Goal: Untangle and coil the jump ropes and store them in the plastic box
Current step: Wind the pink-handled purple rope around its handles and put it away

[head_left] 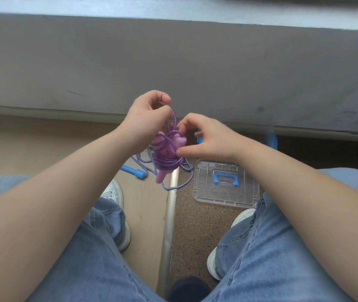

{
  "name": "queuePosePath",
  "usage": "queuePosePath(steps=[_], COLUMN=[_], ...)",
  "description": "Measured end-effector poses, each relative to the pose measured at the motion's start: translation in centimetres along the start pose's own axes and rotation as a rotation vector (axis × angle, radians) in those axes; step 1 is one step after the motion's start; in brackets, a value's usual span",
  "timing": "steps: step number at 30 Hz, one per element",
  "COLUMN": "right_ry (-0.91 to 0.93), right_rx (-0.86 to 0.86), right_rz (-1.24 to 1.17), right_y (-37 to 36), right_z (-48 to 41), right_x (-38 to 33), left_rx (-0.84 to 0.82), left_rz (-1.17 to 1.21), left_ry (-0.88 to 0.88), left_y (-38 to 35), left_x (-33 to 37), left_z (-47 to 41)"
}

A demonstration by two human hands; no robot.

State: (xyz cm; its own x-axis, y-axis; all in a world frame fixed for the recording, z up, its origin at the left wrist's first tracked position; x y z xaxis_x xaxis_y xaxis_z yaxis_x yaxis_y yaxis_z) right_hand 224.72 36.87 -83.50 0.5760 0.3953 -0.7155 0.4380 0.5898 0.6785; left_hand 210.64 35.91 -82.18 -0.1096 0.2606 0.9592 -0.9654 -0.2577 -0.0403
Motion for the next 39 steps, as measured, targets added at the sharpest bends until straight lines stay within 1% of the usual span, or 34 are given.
queuePosePath(steps=[3, 5, 7, 8, 10, 11, 12, 13, 15, 17, 19, 22, 26, 28, 29, 31, 33, 34, 37, 39], right_ry=[-0.027, -0.03, -0.046, -0.059, -0.072, -0.064, -0.05, -0.038, -0.024, -0.034, -0.045, -0.015, 0.015, -0.008, -0.033, -0.104, -0.155, -0.17, -0.249, -0.318], right_rx=[-0.024, 0.026, 0.062, 0.051, -0.028, -0.067, -0.083, -0.075, -0.056, -0.096, -0.168, -0.195, -0.218, -0.233, -0.24, -0.221, -0.141, -0.084, 0.071, 0.132], right_rz=[-0.278, -0.324, -0.301, -0.269, -0.115, -0.021, 0.048, 0.084, 0.076, 0.09, 0.198, 0.36, 0.374, 0.351, 0.302, 0.076, -0.174, -0.237, -0.234, -0.202], right_y=[-1.5, -1.1, -0.6, -0.6, -1.2, -1.7, -1.9, -2.0, -2.0, -2.6, -3.8, -5.0, -5.3, -5.2, -5.0, -4.2, -3.1, -2.5, -0.7, -0.2], right_z=[0.1, 0.0, -0.1, -0.1, 0.1, 0.3, 0.5, 0.6, 0.7, 0.8, 1.0, 1.2, 1.4, 1.5, 1.7, 2.0, 2.3, 2.3, 2.1, 2.0], right_x=[0.0, -0.1, -0.1, 0.0, -0.1, -0.3, -0.6, -0.8, -1.3, -1.5, -1.3, -1.3, -1.4, -1.0, -0.8, -0.7, -0.5, -0.2, 1.9, 3.8], left_rx=[-0.013, -0.043, -0.07, -0.09, -0.203, -0.273, -0.31, -0.307, -0.225, -0.149, -0.117, -0.064, 0.042, 0.056, 0.038, -0.035, -0.124, -0.155, -0.158, -0.145], left_rz=[0.119, 0.199, 0.259, 0.242, 0.11, 0.013, -0.074, -0.128, -0.144, -0.124, -0.096, -0.056, 0.037, 0.071, 0.078, 0.104, 0.148, 0.114, -0.143, -0.205], left_ry=[0.016, 0.041, 0.095, 0.145, 0.265, 0.311, 0.338, 0.348, 0.34, 0.344, 0.362, 0.364, 0.341, 0.322, 0.306, 0.276, 0.23, 0.187, 0.067, 0.049], left_y=[-0.2, -1.1, -1.9, -2.1, -2.9, -3.4, -3.5, -3.4, -2.8, -2.2, -1.8, -1.4, -0.8, -0.8, -1.0, -1.7, -2.5, -2.7, -2.6, -2.9], left_x=[-0.1, -0.1, -0.1, -0.2, -0.9, -1.4, -1.9, -2.2, -2.4, -2.5, -2.9, -3.4, -3.4, -3.3, -3.0, -2.0, -0.7, 0.1, 1.0, 0.7], left_z=[-0.1, 0.2, 0.2, 0.2, 0.6, 1.0, 1.3, 1.4, 1.1, 0.8, 0.8, 0.6, 0.1, 0.0, 0.0, -0.1, -0.2, -0.3, -0.7, -0.7])
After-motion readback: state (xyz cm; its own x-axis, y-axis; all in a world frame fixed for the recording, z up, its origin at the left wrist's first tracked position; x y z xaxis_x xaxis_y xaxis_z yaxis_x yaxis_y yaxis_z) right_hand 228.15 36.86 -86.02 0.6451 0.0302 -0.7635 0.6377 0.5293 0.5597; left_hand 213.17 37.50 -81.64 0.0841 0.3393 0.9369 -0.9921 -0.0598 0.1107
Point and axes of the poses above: each hand's wrist, its own z-axis away from the middle knuckle, its own y-axis out of the back of the hand, x = y × z, the point moved 9 cm from there along -z, towards the middle knuckle, and after that the axes turned 10 degrees about z, right-handed, at the moved point
